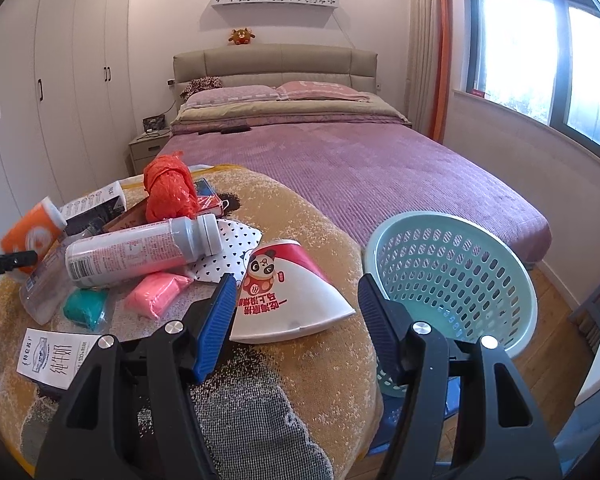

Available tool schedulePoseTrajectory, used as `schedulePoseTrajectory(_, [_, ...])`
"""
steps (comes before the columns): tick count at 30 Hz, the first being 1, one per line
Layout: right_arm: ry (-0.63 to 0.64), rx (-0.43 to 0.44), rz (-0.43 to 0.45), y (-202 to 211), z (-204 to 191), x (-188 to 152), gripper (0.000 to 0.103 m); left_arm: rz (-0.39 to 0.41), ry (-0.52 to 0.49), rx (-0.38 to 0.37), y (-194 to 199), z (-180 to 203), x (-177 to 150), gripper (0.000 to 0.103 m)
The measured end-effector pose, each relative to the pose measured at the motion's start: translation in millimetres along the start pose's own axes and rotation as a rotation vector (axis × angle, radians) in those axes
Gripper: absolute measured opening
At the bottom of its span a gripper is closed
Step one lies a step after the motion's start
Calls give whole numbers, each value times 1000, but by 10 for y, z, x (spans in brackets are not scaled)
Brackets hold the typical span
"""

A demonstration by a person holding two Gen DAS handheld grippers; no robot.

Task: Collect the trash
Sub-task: 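Grasp the orange paper cup with the left gripper while the right gripper grasps the white-red paper cup, then carry both cups over the blue wastebasket and open both grippers to drop them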

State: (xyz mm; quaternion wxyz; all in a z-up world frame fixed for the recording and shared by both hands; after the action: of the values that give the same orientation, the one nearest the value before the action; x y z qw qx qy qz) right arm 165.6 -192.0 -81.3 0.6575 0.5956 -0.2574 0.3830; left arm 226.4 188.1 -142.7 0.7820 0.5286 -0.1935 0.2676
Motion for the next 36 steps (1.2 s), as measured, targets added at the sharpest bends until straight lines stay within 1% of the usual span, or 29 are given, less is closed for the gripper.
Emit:
schedulePoseTrajectory(3, [-5, 11, -6, -36, -10, -2, 59, 18, 45, -25, 22, 7, 9, 40])
schedulePoseTrajectory(9, [-1, 12, 7, -20, 34, 8, 59, 83, 81, -29, 135, 125, -2, 35])
schedulePoseTrajectory(14, [-33, 67, -12, -124, 135, -35, 61, 145, 114, -39, 342, 262, -23, 35])
schedulePoseTrajectory(16, [-32, 89, -25, -202, 128, -37, 73, 165, 110, -39, 422, 347, -40, 35])
schedulePoseTrajectory(18, [-30, 99, -34, -281, 127, -34, 77, 176, 111, -48, 471, 415, -44, 35])
schedulePoseTrajectory(21, [-49, 114, -80, -465, 158, -61, 77, 193, 97, -51, 525, 587, -62, 35])
schedulePoseTrajectory(25, [-86, 161, -131, -673, 212, -137, 77, 183, 81, -76, 514, 778, -122, 35])
schedulePoseTrajectory(27, [-97, 190, -158, -772, 201, -185, 77, 175, 65, -77, 491, 856, -152, 35])
schedulePoseTrajectory(29, [-125, 240, -158, -809, 178, -210, 77, 173, 31, -71, 472, 981, -185, 35])
schedulePoseTrajectory(32, [-162, 290, -176, -881, 140, -231, 77, 165, 2, -91, 440, 1168, -228, 35])
schedulePoseTrajectory(35, [-148, 294, -181, -903, 80, -218, 77, 157, -1, -114, 394, 1308, -257, 35])
schedulePoseTrajectory(36, [-142, 295, -180, -899, 61, -210, 72, 153, -2, -119, 376, 1349, -260, 35])
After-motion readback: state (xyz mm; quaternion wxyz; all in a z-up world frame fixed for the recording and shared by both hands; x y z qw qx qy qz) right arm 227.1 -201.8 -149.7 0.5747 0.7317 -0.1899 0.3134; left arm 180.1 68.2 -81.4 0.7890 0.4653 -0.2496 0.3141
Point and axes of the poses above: each gripper's, at about its wrist camera, not at the fingertips, and y roughly against the way its jaws point, z to its right, x to its top, the point moved 6 cm from there along -y, roughly the way its jaws point, and after that the axes turned 12 degrees about y, right-handed, at the moved point
